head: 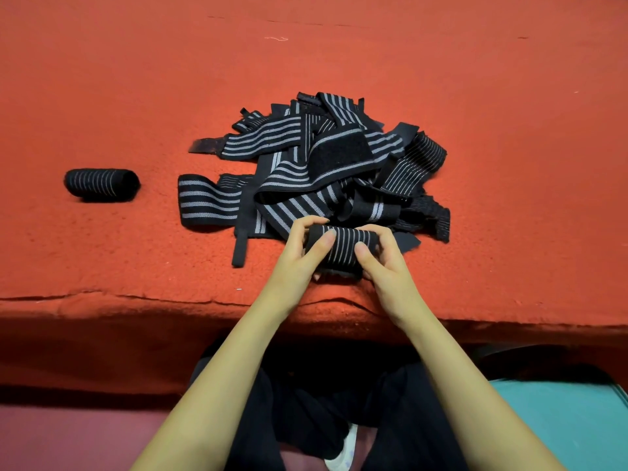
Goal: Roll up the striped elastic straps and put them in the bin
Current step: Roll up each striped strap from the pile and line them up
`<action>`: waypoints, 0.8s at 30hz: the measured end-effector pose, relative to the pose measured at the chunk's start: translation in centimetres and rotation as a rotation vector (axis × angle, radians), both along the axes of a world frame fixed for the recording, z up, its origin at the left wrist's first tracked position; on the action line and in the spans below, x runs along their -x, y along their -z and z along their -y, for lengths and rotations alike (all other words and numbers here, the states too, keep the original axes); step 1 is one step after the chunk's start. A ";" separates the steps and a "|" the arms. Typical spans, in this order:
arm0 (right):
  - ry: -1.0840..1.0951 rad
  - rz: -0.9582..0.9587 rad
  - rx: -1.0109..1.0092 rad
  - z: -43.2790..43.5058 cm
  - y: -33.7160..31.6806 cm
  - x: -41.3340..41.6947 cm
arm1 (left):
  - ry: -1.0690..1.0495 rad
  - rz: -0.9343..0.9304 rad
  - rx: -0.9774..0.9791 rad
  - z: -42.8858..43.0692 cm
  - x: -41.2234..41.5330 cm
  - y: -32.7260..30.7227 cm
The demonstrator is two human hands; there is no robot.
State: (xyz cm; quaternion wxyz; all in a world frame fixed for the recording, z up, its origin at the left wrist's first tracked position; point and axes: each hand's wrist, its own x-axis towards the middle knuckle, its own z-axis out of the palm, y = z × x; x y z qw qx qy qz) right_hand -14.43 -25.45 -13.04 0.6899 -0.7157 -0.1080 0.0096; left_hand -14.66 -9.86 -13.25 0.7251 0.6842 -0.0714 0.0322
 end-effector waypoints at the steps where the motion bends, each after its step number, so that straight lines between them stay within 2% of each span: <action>1: 0.002 0.006 0.010 0.0 0.0 0.0 | -0.005 -0.022 0.001 0.0 0.0 0.0; 5: -0.018 -0.016 -0.017 0.0 -0.6 0.5 | -0.017 -0.048 0.002 0.2 0.3 -0.5; 12: -0.141 0.117 0.085 -3.8 -2.5 0.9 | -0.035 -0.070 0.038 -4.9 1.4 -2.2; 17: -0.210 0.185 0.174 -12.1 -3.8 -1.1 | -0.105 0.068 -0.221 -14.2 2.9 -4.4; 24: -0.397 0.173 0.325 -24.3 -3.3 -3.1 | -0.210 -0.006 -0.501 -27.1 3.9 -5.1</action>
